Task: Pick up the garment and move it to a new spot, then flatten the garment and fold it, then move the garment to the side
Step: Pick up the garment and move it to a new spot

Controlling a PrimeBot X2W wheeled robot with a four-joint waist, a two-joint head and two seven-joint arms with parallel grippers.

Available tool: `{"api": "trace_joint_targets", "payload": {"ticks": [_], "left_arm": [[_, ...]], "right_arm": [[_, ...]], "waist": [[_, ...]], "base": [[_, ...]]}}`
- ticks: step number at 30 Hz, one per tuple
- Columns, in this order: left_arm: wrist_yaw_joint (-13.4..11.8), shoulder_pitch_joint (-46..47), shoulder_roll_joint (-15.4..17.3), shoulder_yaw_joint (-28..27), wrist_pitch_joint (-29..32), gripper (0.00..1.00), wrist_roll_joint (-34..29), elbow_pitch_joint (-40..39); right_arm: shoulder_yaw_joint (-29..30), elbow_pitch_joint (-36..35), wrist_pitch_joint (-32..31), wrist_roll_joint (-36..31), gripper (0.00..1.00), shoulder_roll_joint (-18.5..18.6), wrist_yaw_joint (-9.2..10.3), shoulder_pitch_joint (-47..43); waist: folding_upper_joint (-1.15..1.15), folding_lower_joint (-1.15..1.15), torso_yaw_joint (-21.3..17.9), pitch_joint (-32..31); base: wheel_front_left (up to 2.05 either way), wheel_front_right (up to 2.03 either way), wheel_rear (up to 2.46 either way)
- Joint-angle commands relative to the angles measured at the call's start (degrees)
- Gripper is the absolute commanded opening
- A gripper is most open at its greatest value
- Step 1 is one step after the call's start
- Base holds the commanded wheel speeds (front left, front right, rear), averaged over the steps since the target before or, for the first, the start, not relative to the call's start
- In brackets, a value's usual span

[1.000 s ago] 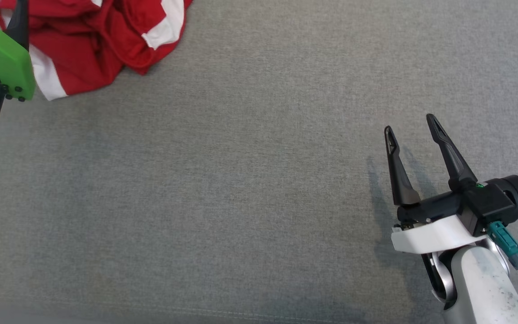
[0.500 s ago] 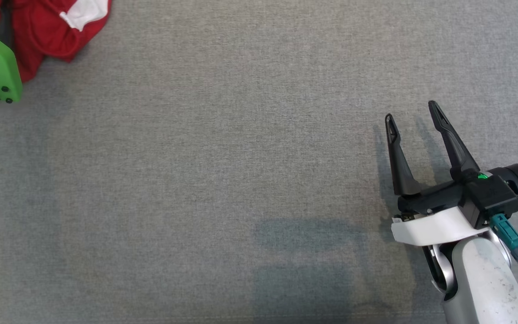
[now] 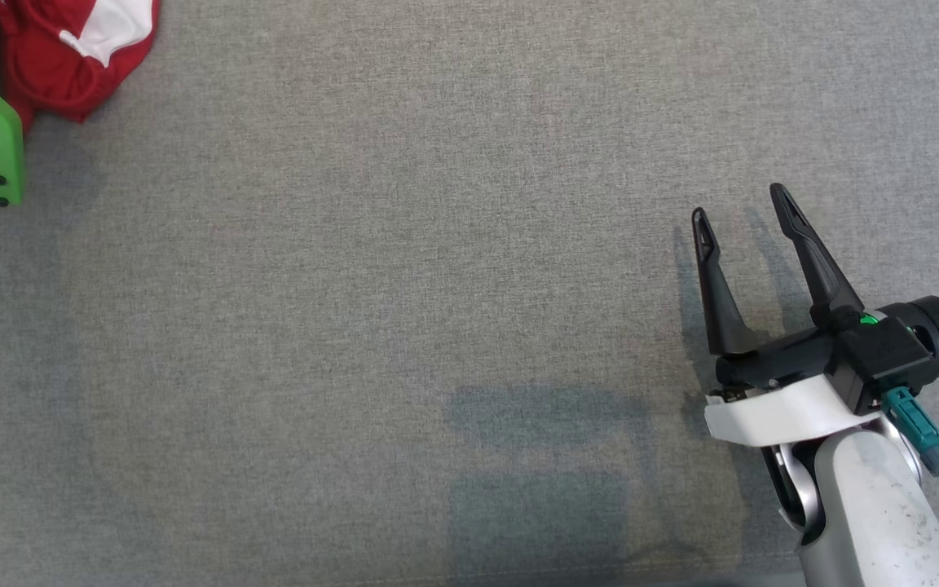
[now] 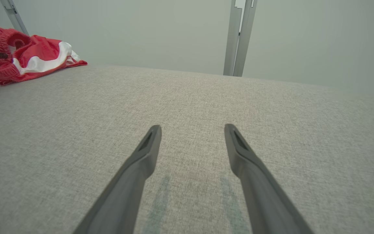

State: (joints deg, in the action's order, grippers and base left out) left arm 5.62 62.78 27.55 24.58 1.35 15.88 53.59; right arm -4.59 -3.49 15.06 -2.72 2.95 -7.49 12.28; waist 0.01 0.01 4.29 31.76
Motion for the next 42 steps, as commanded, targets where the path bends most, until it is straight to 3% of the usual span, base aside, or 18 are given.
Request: {"api": "trace_joint_targets", "payload": {"ticks": [1,2,3,4,11,29,42], "left_arm": [[-0.7,0.6,0.0,0.3,-0.3,0.46,-0.6,1.0],[-1.0,0.7,0.0,0.3,-0.3,0.27,-0.5,1.6],[-1.3,0.8,0.0,0.3,-0.5,0.02,-0.5,2.0],[-1.5,0.9,0.1,0.4,-0.8,0.00,-0.6,2.5],[-0.1,2.0,0.3,1.2,-0.6,0.00,0.4,5.2],[1.7,4.6,1.0,7.1,-1.6,0.00,-0.7,2.2],[1.9,4.5,-0.9,20.9,2.9,0.00,5.0,-8.4]], "right_arm": [[0.0,0.1,0.2,0.2,1.00,0.1,-0.01,0.2],[-0.1,0.2,0.2,0.3,1.00,0.1,-0.01,0.1],[-0.1,0.2,0.2,0.2,1.00,0.1,-0.01,0.0],[-0.1,0.3,0.2,0.2,1.00,0.1,-0.01,-0.2],[0.6,0.9,0.2,0.2,1.00,0.0,-0.01,-1.5],[-0.1,3.0,0.2,4.5,1.00,0.0,-0.01,-4.8],[1.4,3.9,0.2,7.8,1.00,0.0,-0.01,-8.6]], "waist": [[-0.01,-0.01,-0.3,0.0],[-0.01,-0.01,-0.4,-0.1],[-0.01,-0.01,-0.5,-0.2],[-0.01,-0.01,-0.6,-0.4],[-0.01,-0.01,0.0,-3.0],[-0.01,-0.01,0.7,-14.9],[-0.01,-0.01,-2.6,-23.9]], "base": [[0.00,0.00,0.00],[0.00,0.00,0.00],[0.00,0.00,0.00],[0.00,0.00,0.00],[0.00,0.00,0.00],[0.00,0.00,0.00],[0.00,0.00,0.00]]}}
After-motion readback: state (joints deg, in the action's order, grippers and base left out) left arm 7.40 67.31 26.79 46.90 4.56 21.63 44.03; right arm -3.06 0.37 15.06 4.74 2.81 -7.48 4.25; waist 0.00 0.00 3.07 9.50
